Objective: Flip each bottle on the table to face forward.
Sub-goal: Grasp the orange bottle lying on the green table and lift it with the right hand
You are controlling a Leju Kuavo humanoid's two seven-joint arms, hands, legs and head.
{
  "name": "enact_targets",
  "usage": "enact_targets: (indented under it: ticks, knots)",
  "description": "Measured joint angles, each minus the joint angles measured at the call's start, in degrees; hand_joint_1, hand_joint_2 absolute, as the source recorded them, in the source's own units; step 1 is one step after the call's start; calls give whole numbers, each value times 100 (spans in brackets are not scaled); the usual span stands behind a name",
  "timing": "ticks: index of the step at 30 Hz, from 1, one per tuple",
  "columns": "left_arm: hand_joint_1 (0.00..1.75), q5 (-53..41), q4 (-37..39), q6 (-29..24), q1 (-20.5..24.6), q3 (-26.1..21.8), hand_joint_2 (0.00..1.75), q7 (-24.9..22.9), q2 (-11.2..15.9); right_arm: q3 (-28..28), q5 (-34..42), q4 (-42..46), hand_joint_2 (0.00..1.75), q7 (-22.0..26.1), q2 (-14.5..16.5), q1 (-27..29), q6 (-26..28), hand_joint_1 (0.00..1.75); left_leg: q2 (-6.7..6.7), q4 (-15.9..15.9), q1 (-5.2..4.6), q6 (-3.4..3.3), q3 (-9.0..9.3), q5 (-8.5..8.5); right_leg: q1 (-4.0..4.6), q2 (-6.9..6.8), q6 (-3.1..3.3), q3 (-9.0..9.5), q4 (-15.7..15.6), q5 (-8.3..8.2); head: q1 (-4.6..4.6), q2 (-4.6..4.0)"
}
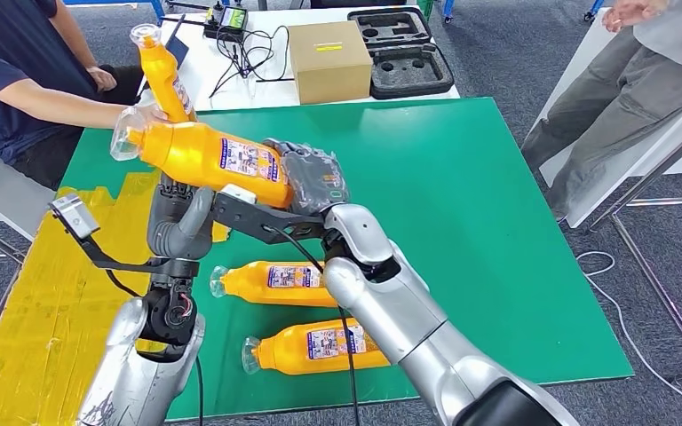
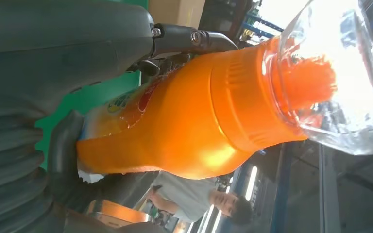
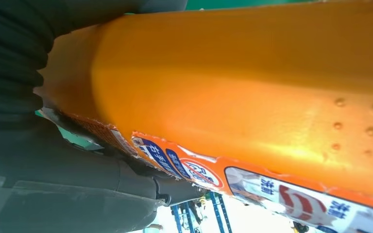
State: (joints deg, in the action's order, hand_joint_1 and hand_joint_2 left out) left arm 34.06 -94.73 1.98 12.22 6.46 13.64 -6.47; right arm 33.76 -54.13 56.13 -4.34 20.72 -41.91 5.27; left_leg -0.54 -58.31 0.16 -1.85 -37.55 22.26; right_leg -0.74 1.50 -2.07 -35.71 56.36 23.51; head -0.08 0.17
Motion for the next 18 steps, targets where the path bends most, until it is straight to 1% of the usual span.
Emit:
enact_targets:
  ticks: [14,18]
  knots:
    - [0,-33,-4,-28,1,-35,175,25,0,75,-10,0,175,-29,12,-44,-28,175,0,0,0,0,0,0,0,0,0,0,0,0,-1,0]
    - [0,-203,-15,-128,3,-58,175,68,0,124,-107,-1,175,-114,26,-55,-188,175,1,0,0,0,0,0,0,0,0,0,1,0,-1,0]
